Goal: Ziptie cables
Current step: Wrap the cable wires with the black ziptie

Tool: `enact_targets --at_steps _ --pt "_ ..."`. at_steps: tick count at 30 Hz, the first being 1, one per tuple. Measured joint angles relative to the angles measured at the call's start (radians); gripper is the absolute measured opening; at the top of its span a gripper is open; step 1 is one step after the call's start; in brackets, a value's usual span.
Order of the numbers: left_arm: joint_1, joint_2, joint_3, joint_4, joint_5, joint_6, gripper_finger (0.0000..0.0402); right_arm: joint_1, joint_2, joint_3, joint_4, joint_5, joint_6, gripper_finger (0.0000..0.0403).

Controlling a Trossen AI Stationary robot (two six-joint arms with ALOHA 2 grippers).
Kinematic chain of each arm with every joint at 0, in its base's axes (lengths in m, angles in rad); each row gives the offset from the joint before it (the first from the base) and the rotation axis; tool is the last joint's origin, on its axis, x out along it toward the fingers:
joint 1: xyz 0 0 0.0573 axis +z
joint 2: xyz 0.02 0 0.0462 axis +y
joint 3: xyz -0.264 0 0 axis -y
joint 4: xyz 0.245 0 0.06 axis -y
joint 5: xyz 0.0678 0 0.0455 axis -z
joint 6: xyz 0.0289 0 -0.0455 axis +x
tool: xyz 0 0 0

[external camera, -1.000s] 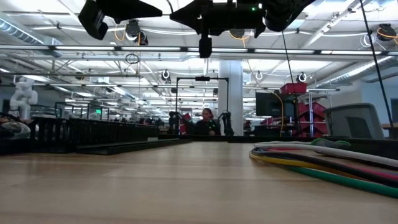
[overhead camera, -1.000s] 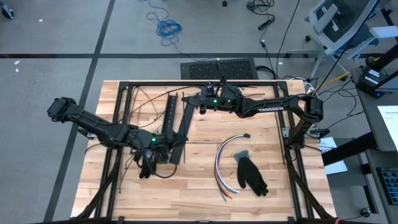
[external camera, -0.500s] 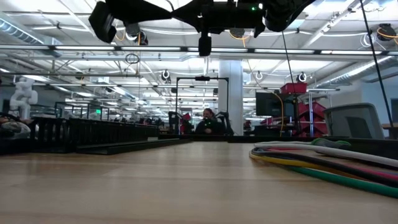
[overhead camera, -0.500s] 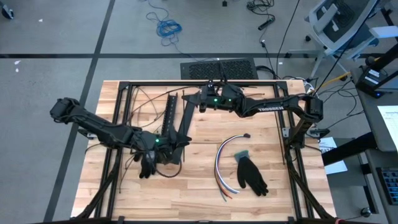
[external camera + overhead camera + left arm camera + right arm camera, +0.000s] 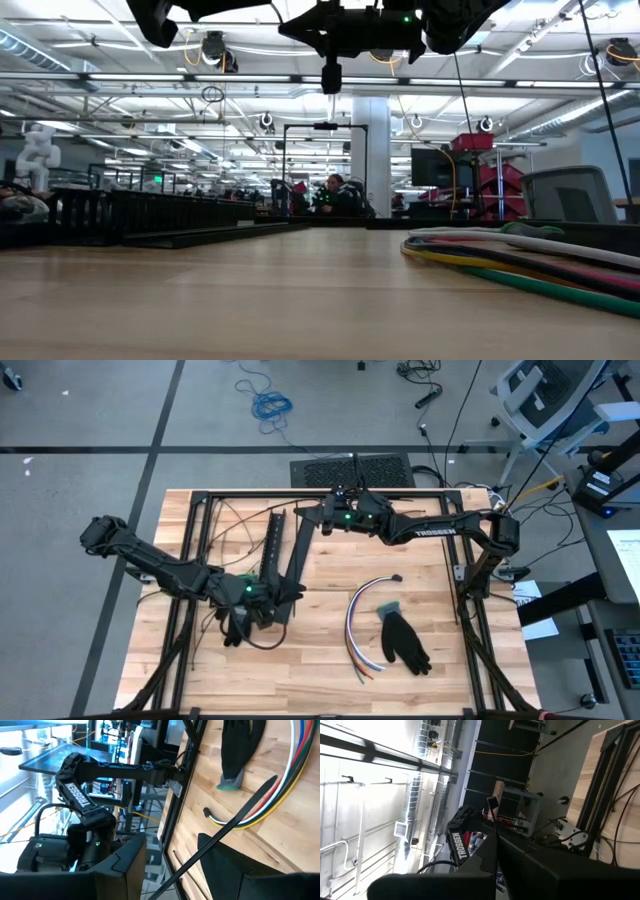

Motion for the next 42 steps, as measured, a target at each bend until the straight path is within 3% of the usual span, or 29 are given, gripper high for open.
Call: enact_targets --at_steps 3,8,14,16,23,28,33,39,42 --pt "0.0 0.0 0.0 -0.004 -0.001 0.0 0.0129 0.0 0.0 0.0 0.0 -0.004 -0.001 0.0" --pt "0.0 0.0 0.0 -0.004 -0.004 -0.001 0.0017 0.0 0.0 0.0 0.0 -0.007 -0.004 0.0" --pt "0.0 0.0 0.0 0.0 -0.007 -0.07 0.0003 -0.006 0.0 0.0 0.008 -0.066 -0.055 0.0" --pt "0.002 -0.001 0.0 0.011 -0.007 -0.244 0.0002 -0.01 0.0 0.0 0.021 -0.105 -0.133 0.0" --pt "0.09 -0.064 0.001 0.057 -0.005 -1.079 0.0001 -0.027 0.0 0.0 0.084 -0.238 -0.449 0.0" --pt "0.18 -0.082 0.002 0.054 0.057 -1.511 0.0001 -0.033 0.0 0.0 0.082 -0.324 -0.669 0.0" --pt "0.245 -0.069 0.001 0.051 0.277 -1.828 0.0 -0.033 0.0 0.0 0.077 -0.332 -0.888 0.0" --pt "0.308 -0.069 0.001 0.069 0.368 -2.188 0.0 -0.033 0.0 0.0 0.008 -0.336 -1.158 0.0" --pt "0.33 -0.068 0.001 0.101 0.4 -2.279 0.0 -0.035 0.0 0.0 -0.007 -0.337 -1.237 0.0"
